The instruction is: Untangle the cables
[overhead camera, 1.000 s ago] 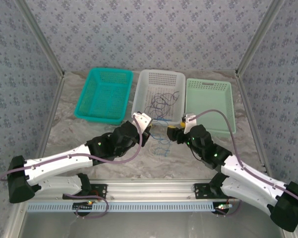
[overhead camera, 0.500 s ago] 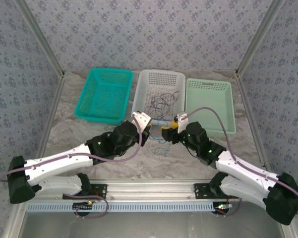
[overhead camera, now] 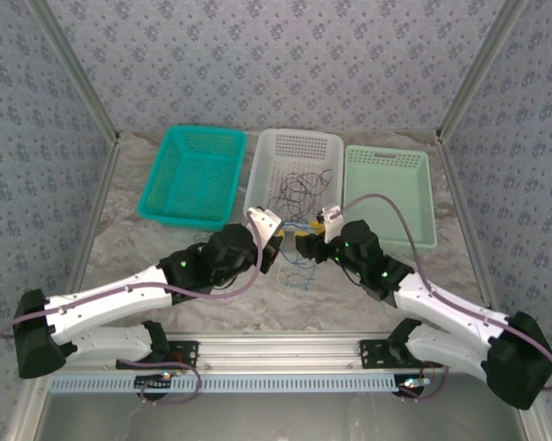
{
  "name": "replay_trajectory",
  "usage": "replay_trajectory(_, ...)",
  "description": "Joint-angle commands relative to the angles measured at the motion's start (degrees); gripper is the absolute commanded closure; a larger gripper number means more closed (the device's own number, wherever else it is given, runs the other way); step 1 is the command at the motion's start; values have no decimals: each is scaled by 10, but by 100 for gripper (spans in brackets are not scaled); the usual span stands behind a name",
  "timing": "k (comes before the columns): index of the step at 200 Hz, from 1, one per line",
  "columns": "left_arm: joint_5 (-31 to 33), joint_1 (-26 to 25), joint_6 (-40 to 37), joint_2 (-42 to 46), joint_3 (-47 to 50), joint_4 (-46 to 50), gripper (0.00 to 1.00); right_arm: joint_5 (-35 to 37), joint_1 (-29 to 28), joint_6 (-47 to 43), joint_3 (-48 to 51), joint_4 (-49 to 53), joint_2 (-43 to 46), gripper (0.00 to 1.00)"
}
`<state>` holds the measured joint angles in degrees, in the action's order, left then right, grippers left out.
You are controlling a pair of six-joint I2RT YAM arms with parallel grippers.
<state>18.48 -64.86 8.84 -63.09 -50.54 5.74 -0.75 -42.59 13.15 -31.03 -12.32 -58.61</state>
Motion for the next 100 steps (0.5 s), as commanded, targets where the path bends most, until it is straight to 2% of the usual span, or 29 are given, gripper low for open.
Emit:
replay_trajectory(1, -26, 2, -4, 15, -15, -26, 96, -4, 4, -21, -25, -24, -6, 73)
replay_trajectory(12, -23, 4, 2, 20, -15, -21, 95, -3, 5, -18, -19, -21, 0, 82)
replay_trajectory(31, 6, 12, 13, 27, -17, -7, 96, -4, 5, -4, 0, -10, 17, 85)
replay_trajectory(55, 35, 33, 15, 38, -25, 12, 96, 3, 5, 19, 35, 11, 47, 97)
replay_trajectory(69, 38, 43, 8, 46, -31, 15, 96, 9, 4, 28, 50, 28, 57, 100)
replay_trajectory(100, 40, 50, -11, 54, -45, 16, 96, 5, 1, 55, 68, 62, 61, 100)
